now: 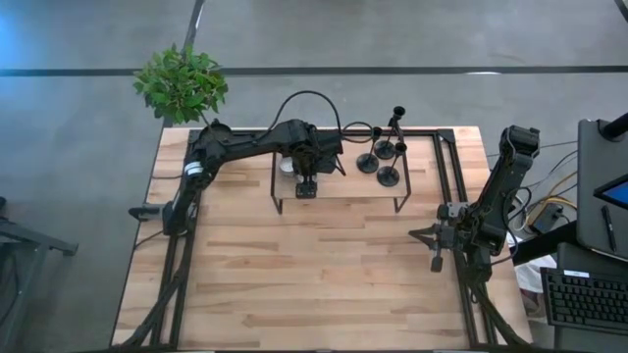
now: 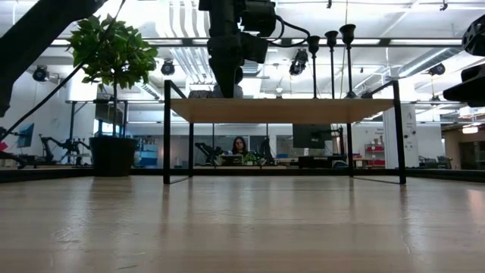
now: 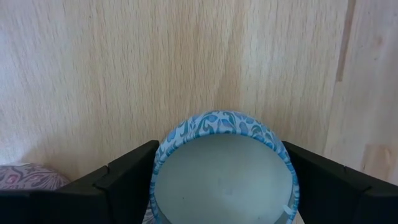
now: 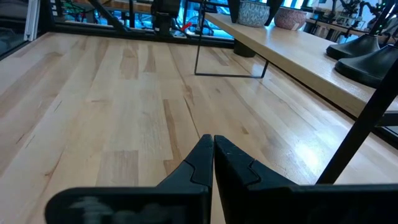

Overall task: Pick & Place candle stick holders
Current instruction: Put the blue scented candle on the shelf

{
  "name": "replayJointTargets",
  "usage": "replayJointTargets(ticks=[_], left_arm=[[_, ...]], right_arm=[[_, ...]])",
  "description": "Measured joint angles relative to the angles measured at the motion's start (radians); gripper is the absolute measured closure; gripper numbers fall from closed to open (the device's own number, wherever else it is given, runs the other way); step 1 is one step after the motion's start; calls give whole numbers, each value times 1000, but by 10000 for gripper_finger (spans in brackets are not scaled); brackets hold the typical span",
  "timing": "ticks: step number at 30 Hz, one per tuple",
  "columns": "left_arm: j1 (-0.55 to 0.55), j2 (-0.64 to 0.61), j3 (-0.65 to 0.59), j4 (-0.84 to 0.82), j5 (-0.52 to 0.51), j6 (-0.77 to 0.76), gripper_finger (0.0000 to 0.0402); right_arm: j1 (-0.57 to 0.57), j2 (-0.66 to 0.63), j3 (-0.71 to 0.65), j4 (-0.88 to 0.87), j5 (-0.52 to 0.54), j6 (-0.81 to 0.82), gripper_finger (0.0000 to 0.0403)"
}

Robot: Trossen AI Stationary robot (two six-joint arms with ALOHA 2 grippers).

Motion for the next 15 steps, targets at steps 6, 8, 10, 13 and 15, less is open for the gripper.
replayJointTargets(ticks=[6,8,10,13,15], left_arm=[[0,0,0,1,1,-13,71],[0,0,0,4,4,-14,68],[-2,0,0,5,6,-14,63],[-1,0,0,5,10,-14,52],[-1,0,0,5,10,-14,43]], right_arm=[[0,0,0,0,0,0,394],[0,0,0,0,0,0,394],[0,0,0,0,0,0,394],[0,0,0,0,0,0,394],[0,0,0,0,0,0,394]])
